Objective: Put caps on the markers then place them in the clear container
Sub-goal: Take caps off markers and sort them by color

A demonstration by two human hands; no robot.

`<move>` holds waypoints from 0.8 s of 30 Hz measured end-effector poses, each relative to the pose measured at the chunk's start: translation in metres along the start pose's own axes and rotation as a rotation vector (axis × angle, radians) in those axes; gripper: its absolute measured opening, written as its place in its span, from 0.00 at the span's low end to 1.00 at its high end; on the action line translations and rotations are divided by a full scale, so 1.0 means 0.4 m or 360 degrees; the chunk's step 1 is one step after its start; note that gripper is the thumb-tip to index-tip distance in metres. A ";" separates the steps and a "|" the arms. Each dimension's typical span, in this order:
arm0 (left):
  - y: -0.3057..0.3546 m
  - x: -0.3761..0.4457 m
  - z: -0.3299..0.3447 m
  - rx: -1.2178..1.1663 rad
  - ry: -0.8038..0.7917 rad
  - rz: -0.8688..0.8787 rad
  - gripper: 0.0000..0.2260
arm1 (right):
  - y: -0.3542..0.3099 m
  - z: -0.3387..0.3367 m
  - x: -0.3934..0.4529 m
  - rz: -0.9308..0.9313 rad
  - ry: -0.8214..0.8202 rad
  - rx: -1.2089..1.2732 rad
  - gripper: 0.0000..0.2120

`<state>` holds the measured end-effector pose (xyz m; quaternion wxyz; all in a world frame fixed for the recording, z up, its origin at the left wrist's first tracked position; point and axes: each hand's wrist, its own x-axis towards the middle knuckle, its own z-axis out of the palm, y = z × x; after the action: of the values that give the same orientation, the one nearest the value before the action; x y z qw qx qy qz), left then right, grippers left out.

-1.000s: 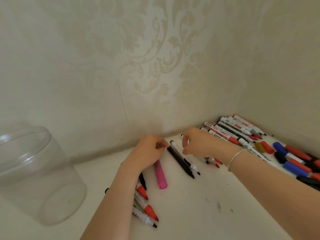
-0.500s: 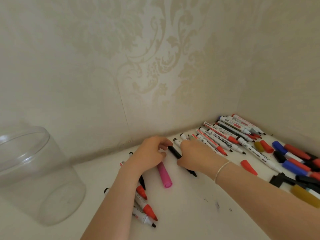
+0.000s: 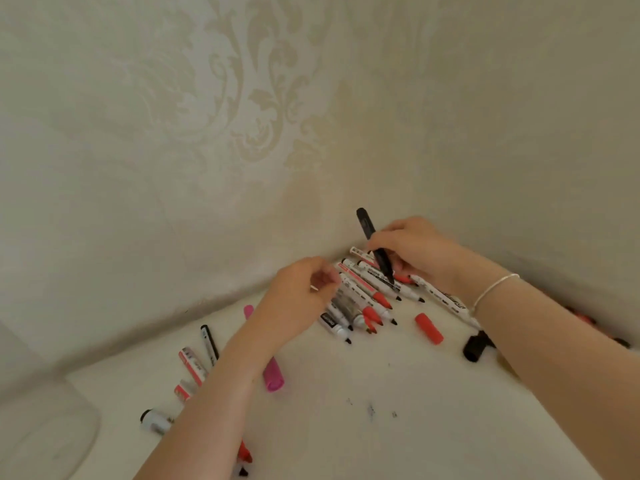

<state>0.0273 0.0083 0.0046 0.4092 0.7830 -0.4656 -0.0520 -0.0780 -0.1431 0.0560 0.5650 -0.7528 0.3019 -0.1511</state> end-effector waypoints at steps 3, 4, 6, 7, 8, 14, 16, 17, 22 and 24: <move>0.049 0.006 0.075 -0.0016 -0.0289 0.0008 0.12 | 0.018 -0.076 -0.010 0.0008 0.0105 0.0069 0.09; 0.065 0.006 0.103 -0.0018 -0.0361 0.0026 0.10 | 0.027 -0.098 -0.012 0.0017 0.0123 0.0104 0.07; 0.095 0.009 0.159 0.0020 -0.0457 0.0098 0.07 | 0.045 -0.136 -0.018 0.0059 0.0156 0.0201 0.05; 0.108 0.010 0.186 0.0050 -0.0494 0.0133 0.06 | 0.055 -0.150 -0.024 0.0087 0.0163 0.0258 0.05; 0.121 0.011 0.210 0.0075 -0.0527 0.0160 0.06 | 0.065 -0.161 -0.028 0.0110 0.0160 0.0317 0.05; 0.194 0.006 0.306 0.0375 -0.0583 0.0208 0.15 | 0.119 -0.205 -0.054 0.0182 0.0102 0.0692 0.03; 0.207 0.005 0.322 0.0530 -0.0598 0.0214 0.17 | 0.130 -0.216 -0.058 0.0192 0.0089 0.0789 0.04; 0.210 0.004 0.327 0.0555 -0.0598 0.0215 0.17 | 0.134 -0.221 -0.060 0.0191 0.0087 0.0835 0.05; 0.207 0.003 0.329 0.0468 -0.0569 0.0207 0.13 | 0.150 -0.232 -0.070 0.0215 0.0147 0.1031 0.07; 0.206 0.001 0.328 0.0479 -0.0561 0.0256 0.14 | 0.153 -0.232 -0.069 0.0220 0.0176 0.1075 0.07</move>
<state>-0.0897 -0.0889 -0.0248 0.2031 0.7745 -0.5930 -0.0852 -0.1694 -0.2072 0.0309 0.7740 -0.4918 0.3152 -0.2444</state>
